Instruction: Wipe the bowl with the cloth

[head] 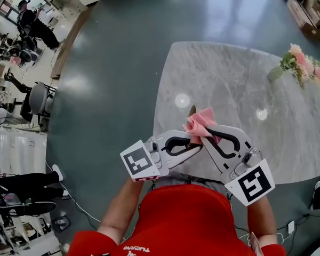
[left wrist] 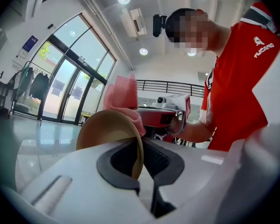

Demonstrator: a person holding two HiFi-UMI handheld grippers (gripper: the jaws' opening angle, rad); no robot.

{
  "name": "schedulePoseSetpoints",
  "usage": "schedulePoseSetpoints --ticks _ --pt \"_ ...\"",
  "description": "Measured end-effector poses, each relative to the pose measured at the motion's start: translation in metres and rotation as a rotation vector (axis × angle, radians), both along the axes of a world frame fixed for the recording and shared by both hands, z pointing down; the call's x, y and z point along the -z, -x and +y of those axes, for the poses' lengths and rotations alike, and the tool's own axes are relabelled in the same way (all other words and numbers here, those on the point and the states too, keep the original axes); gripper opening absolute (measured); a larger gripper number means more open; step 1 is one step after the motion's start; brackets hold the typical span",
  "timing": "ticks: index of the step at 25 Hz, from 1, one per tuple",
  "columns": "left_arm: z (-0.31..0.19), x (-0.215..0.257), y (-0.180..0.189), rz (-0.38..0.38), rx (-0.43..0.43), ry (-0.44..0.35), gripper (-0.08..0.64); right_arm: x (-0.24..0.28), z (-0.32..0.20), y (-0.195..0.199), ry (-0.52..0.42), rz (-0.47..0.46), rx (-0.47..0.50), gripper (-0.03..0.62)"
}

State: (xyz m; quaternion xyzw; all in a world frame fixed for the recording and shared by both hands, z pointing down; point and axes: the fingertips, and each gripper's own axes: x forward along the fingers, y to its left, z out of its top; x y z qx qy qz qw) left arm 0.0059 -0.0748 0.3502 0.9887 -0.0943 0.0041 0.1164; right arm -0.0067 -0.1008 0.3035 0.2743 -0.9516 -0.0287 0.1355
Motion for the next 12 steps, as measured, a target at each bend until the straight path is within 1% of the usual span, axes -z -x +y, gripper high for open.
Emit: schedulePoseSetpoints --ticks 1,3,5,7,10,12 --pt "0.001 0.002 0.001 0.009 -0.012 -0.012 0.020 -0.001 -0.002 -0.002 0.018 -0.004 -0.012 0.021" --pt "0.007 0.007 0.003 0.025 -0.045 -0.022 0.020 0.002 -0.012 -0.008 0.061 -0.043 -0.042 0.021" --pt "0.014 0.014 0.006 0.036 -0.073 -0.002 0.020 0.007 -0.023 -0.012 0.080 -0.080 -0.042 0.021" --pt "0.017 0.018 0.007 0.043 -0.088 -0.014 0.020 0.013 -0.025 -0.012 0.074 -0.093 -0.016 0.021" --pt "0.017 0.018 0.008 0.044 -0.100 -0.029 0.020 0.020 -0.012 -0.004 0.054 -0.083 0.050 0.021" --pt "0.020 0.021 0.010 0.054 -0.116 -0.025 0.020 0.020 -0.008 -0.001 0.069 -0.067 0.058 0.021"
